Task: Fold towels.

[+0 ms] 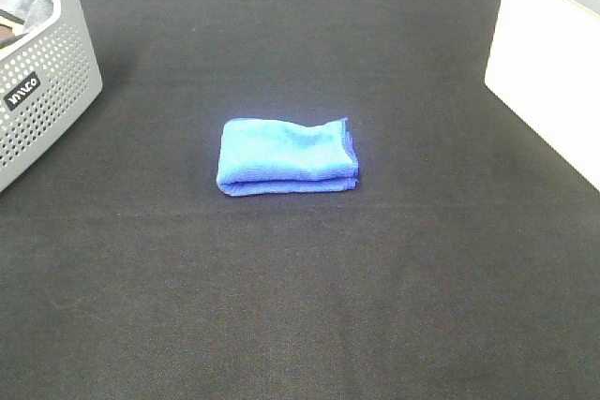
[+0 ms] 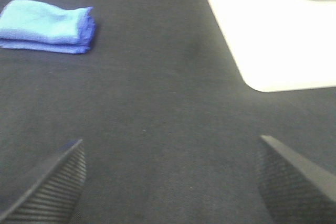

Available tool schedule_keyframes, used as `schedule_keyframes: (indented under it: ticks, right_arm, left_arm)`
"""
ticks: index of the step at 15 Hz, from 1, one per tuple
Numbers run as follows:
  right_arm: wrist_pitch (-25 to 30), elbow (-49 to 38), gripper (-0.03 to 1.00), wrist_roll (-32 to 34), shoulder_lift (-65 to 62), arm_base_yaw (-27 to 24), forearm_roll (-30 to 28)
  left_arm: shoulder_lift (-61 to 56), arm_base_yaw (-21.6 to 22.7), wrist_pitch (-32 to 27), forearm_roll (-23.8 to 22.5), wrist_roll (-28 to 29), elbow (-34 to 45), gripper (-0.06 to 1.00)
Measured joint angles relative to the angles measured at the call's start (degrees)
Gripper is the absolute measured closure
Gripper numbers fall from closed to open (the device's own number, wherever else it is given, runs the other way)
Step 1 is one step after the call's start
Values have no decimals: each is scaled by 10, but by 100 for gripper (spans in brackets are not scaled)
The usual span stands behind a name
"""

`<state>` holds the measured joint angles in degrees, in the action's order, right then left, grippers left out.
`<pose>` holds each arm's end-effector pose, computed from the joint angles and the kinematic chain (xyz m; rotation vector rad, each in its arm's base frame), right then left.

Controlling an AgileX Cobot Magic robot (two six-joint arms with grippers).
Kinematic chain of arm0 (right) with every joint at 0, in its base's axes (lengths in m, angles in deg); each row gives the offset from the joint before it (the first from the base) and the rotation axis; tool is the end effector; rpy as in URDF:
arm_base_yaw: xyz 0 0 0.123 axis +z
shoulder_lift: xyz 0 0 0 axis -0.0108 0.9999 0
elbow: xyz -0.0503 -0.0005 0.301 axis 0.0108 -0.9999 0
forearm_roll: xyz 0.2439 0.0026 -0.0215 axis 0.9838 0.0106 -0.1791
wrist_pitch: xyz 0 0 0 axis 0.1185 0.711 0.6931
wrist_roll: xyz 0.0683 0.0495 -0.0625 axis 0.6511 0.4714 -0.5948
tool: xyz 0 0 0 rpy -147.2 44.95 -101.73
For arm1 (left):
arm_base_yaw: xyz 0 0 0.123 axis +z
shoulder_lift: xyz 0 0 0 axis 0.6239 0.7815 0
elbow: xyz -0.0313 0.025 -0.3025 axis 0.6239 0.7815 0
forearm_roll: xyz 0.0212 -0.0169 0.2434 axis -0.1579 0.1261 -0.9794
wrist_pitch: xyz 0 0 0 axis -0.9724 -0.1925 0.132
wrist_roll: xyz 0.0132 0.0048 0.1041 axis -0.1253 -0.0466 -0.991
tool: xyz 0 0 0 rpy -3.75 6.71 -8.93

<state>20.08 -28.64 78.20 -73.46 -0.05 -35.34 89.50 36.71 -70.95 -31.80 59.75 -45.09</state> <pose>-0.0219 0.0149 0.2708 -0.1943 2.0198 0.0950 -0.0206 -0.0136 0.2686 0.2229 2.0197 -0.0958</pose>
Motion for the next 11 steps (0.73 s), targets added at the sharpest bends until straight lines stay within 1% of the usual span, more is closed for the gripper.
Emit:
schedule_keyframes:
  ticks: [1,11]
  right_arm:
    - [0,0,15,0,0,6,1]
    - [0,0,15,0,0,1,1]
  left_arm:
    - [0,0,0,0,0,0,35]
    - [0,0,0,0,0,0,35]
